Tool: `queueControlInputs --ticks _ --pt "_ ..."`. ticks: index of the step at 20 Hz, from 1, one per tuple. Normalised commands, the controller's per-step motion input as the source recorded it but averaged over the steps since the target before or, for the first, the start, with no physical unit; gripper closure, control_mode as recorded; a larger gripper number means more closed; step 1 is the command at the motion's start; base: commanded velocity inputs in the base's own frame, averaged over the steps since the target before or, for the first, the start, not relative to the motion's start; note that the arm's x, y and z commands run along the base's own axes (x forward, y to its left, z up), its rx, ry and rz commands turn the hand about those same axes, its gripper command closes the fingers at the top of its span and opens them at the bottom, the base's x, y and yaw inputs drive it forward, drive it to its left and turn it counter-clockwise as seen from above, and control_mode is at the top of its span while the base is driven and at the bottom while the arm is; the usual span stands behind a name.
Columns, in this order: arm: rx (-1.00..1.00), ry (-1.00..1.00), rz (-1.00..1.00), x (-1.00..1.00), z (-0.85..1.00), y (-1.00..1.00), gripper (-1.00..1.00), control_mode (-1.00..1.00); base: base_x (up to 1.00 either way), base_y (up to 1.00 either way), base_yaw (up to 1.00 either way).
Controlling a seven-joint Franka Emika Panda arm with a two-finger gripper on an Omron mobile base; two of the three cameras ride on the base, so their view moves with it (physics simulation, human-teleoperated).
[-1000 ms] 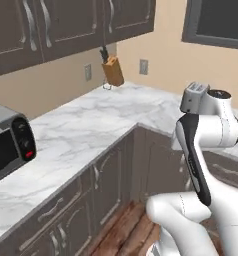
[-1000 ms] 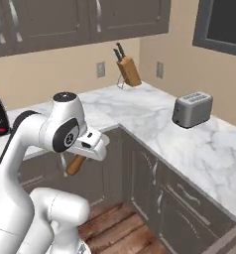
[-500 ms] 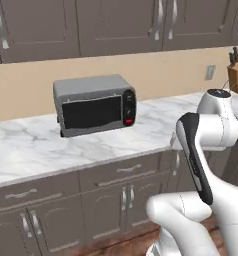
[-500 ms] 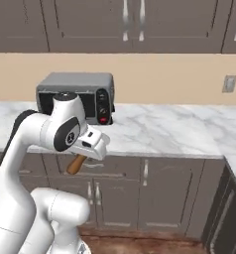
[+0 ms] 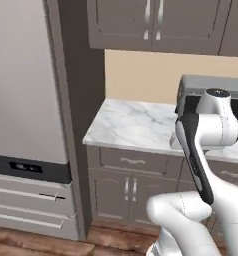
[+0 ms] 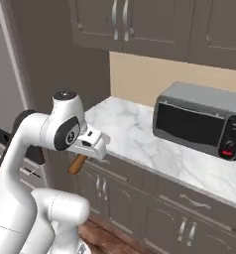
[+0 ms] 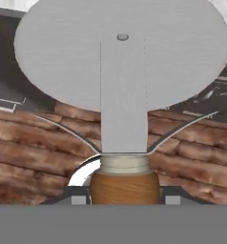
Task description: Take the pizza cutter from the drawer on the right and place it on the dining counter for cutting.
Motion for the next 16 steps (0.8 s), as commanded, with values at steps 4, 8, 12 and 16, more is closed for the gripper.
queueControlInputs --ticks 4,8,12,16 --pt "0.0 0.0 0.0 0.0 0.0 0.0 1.0 1.0 0.0 0.94 0.78" --pt "0.0 0.0 0.0 0.0 0.0 0.0 1.0 1.0 0.0 0.89 0.81" --pt "0.0 0.0 0.0 0.0 0.0 0.0 1.0 1.0 0.0 0.81 0.82" --pt "0.0 0.0 0.0 0.0 0.0 0.0 1.0 1.0 0.01 0.74 0.79"
